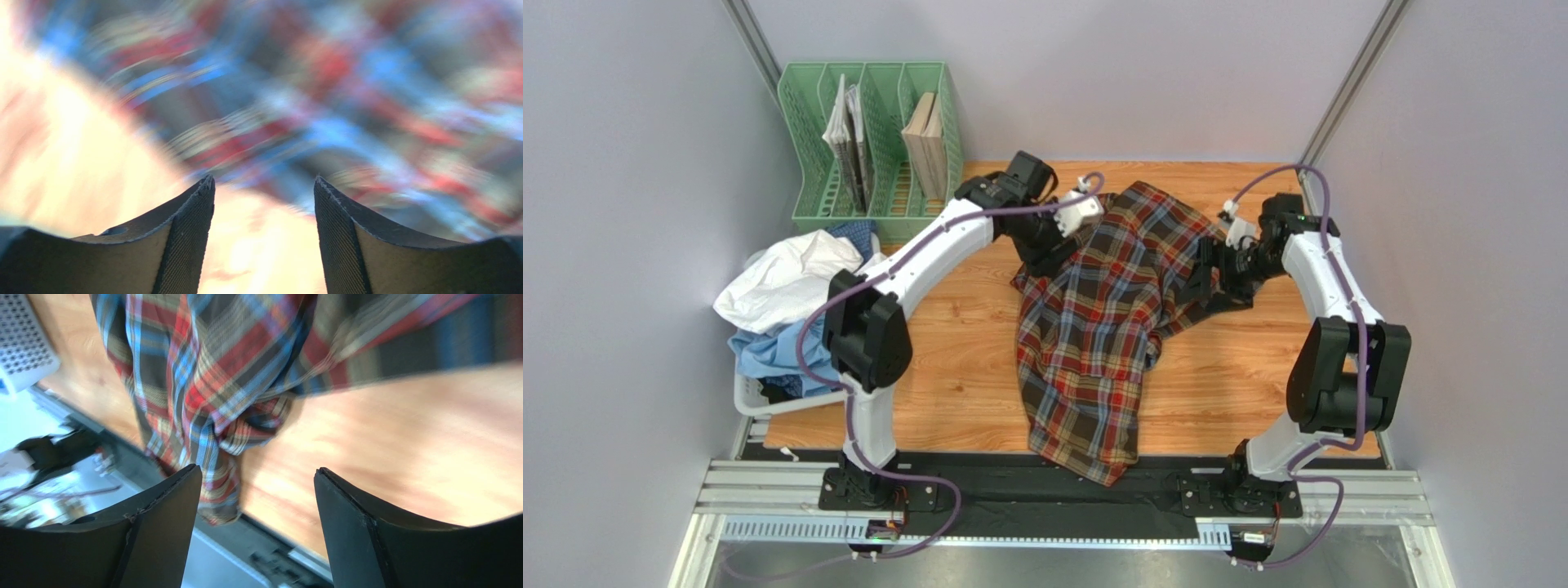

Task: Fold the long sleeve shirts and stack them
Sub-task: Flatten the shirt out

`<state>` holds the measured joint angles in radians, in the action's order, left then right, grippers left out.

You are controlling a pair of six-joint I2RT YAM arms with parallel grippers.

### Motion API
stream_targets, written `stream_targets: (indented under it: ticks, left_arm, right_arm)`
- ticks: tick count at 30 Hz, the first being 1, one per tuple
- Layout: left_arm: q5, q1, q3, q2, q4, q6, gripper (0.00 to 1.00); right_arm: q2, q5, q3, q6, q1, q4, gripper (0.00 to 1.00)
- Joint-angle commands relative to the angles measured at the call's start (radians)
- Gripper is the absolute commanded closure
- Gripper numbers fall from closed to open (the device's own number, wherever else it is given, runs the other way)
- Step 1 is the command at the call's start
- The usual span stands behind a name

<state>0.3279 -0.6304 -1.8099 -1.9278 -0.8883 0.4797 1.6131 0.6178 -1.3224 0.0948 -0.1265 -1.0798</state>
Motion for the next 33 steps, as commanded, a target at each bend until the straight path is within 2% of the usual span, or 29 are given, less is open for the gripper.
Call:
stream_targets:
  ticks: [1,6,10,12,13,15,16,18,20,23,24,25,26,29,30,31,32,33]
  left_arm:
    - [-0.165,0.05,-0.115,-0.173,0.008,0.037,0.33]
    - [-0.306,0.052,-0.207,-0.309,-0.009,0.056,0.35]
    - [-0.3,0.052,-0.164,-0.341,-0.008,0.066,0.36]
    - [-0.297,0.052,-0.128,-0.344,-0.018,0.065,0.46]
    - [-0.297,0.052,-0.111,-0.332,-0.018,0.066,0.5]
    - [-0.303,0.052,-0.034,-0.304,-0.014,0.08,0.62]
    - [-0.305,0.054,-0.002,-0.263,-0.009,0.083,0.76]
    - [-0.282,0.052,0.104,-0.215,-0.005,0.085,0.92]
    - [-0.245,0.049,0.209,-0.137,-0.009,0.059,1.0]
    - [-0.129,-0.006,0.355,-0.033,-0.014,0.004,1.0]
    - [-0.087,-0.041,0.386,-0.013,-0.012,-0.01,1.0]
    - [-0.066,-0.13,0.411,0.015,-0.015,-0.042,1.0]
    - [-0.041,-0.176,0.437,0.023,-0.014,-0.065,1.0]
    - [0.168,-0.32,0.397,0.023,-0.021,-0.185,1.0]
    - [0.204,-0.34,0.377,0.026,-0.029,-0.208,0.96]
    - [0.229,-0.353,0.344,0.035,-0.04,-0.219,0.85]
    - [0.238,-0.348,0.331,0.052,-0.041,-0.23,0.8]
    - [0.232,-0.318,0.324,0.1,-0.037,-0.236,0.72]
  right_arm:
    - [0.007,0.089,0.11,-0.144,0.05,0.089,0.26]
    - [0.062,0.054,0.15,-0.152,0.17,0.129,0.25]
    - [0.177,0.045,0.134,-0.145,0.238,0.139,0.25]
    - [0.223,0.04,0.117,-0.145,0.248,0.139,0.3]
    - [0.252,0.034,0.106,-0.142,0.246,0.133,0.45]
    - [0.31,-0.001,0.072,-0.13,0.245,0.118,0.65]
    - [0.324,-0.042,0.062,-0.127,0.237,0.119,0.84]
    - [0.358,-0.114,0.032,-0.119,0.22,0.11,0.99]
    - [0.381,-0.171,-0.052,-0.098,0.214,0.097,1.0]
    - [0.441,-0.321,-0.242,-0.034,0.217,0.074,1.0]
    - [0.5,-0.382,-0.305,-0.021,0.222,0.043,1.0]
    - [0.533,-0.401,-0.384,0.014,0.223,0.017,1.0]
    - [0.562,-0.414,-0.526,0.028,0.226,-0.008,1.0]
    - [0.645,-0.4,-0.775,0.066,0.229,-0.104,1.0]
    - [0.65,-0.386,-0.814,0.075,0.231,-0.147,0.95]
    - [0.634,-0.383,-0.84,0.103,0.229,-0.166,0.92]
    - [0.616,-0.388,-0.851,0.118,0.228,-0.176,0.88]
    - [0.592,-0.403,-0.838,0.132,0.223,-0.18,0.74]
